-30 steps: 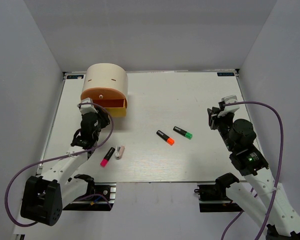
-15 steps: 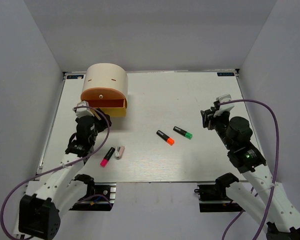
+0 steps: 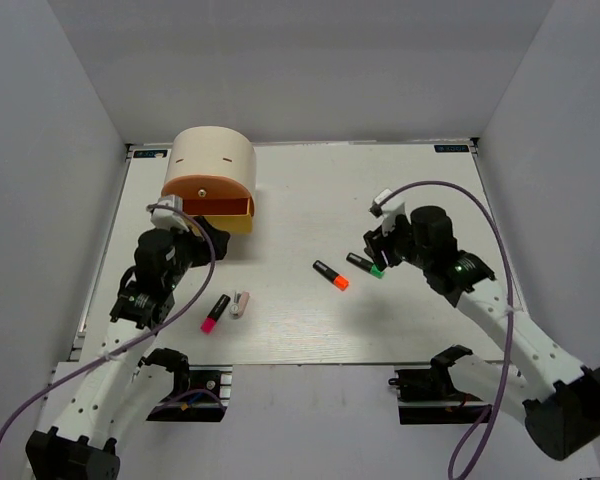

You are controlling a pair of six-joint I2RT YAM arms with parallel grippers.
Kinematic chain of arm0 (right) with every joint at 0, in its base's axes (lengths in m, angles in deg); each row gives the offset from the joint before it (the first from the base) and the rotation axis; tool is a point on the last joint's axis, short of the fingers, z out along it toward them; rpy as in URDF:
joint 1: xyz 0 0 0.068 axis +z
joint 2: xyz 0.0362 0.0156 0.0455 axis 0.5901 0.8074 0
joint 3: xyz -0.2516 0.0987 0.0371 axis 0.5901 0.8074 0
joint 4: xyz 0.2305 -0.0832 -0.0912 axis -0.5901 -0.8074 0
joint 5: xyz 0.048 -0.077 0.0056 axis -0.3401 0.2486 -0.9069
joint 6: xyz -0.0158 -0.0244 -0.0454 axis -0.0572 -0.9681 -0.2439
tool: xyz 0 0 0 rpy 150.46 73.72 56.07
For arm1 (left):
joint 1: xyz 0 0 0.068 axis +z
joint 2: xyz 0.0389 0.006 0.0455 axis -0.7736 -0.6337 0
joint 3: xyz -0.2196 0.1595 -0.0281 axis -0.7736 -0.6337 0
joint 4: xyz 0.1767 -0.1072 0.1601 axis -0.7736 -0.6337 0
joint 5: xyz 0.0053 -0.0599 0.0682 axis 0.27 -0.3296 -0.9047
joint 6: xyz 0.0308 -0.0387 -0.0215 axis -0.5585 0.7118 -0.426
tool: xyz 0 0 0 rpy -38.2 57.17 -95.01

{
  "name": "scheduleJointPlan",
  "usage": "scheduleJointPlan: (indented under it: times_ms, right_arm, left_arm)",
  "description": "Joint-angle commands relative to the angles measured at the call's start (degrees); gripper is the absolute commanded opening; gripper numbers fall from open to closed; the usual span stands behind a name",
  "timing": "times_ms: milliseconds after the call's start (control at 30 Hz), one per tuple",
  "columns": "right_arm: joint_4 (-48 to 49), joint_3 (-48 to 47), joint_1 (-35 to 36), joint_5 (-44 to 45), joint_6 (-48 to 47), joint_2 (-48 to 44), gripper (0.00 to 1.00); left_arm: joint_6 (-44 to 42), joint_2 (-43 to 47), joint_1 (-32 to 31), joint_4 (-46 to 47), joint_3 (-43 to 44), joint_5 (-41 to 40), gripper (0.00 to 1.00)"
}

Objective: Sort the stationery into containers
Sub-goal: Pick up the pen from the center of the board.

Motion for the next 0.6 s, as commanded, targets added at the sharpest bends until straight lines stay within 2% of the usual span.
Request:
scheduleJointPlan:
  times_ms: [0, 133, 200, 233, 300, 500, 533, 567]
  right_arm:
    - [-3.6, -5.3, 1.3, -6.5, -3.1, 5.4, 0.65]
    - [-7.1, -10.6, 3.0, -10.9, -4.7, 18.1, 0.68]
    - [-8.1, -12.7, 4.0, -11.9, -5.4, 21.0, 0.71]
    - [-8.6, -14.1, 4.7, -11.9, -5.4, 24.4, 0.73]
    - [-8.8, -15.6, 6.1, -11.5, -5.7, 28.4, 0.74]
    - [-9.7, -18.5, 9.1, -9.4, -5.8, 35.6, 0.74]
    - [-9.8, -18.7, 10.0, -9.0, -5.7, 36.3, 0.70]
    - [-10.0, -19.2, 10.7, -8.6, -5.7, 37.8, 0.70]
  left_arm:
    - [-9.3, -3.4, -0.2, -4.3, 6.9, 8.0, 0.82]
    - [-15.4, -5.7, -0.2, -8.0, 11.3, 7.0, 0.82]
    - [-16.0, -3.4, -0.2, -5.8, 9.0, 8.7, 0.86]
    - [-16.0, -2.2, -0.2, -4.3, 7.6, 12.7, 0.87]
    - [-16.0, 0.1, 0.4, -2.1, 6.7, 15.4, 0.95]
    - [-17.7, 1.5, -0.1, -4.2, 6.7, 13.0, 0.98]
    - [-17.7, 2.0, -0.1, -4.2, 6.7, 13.6, 0.98]
    - [-17.7, 2.5, -0.1, -4.2, 6.7, 13.6, 0.98]
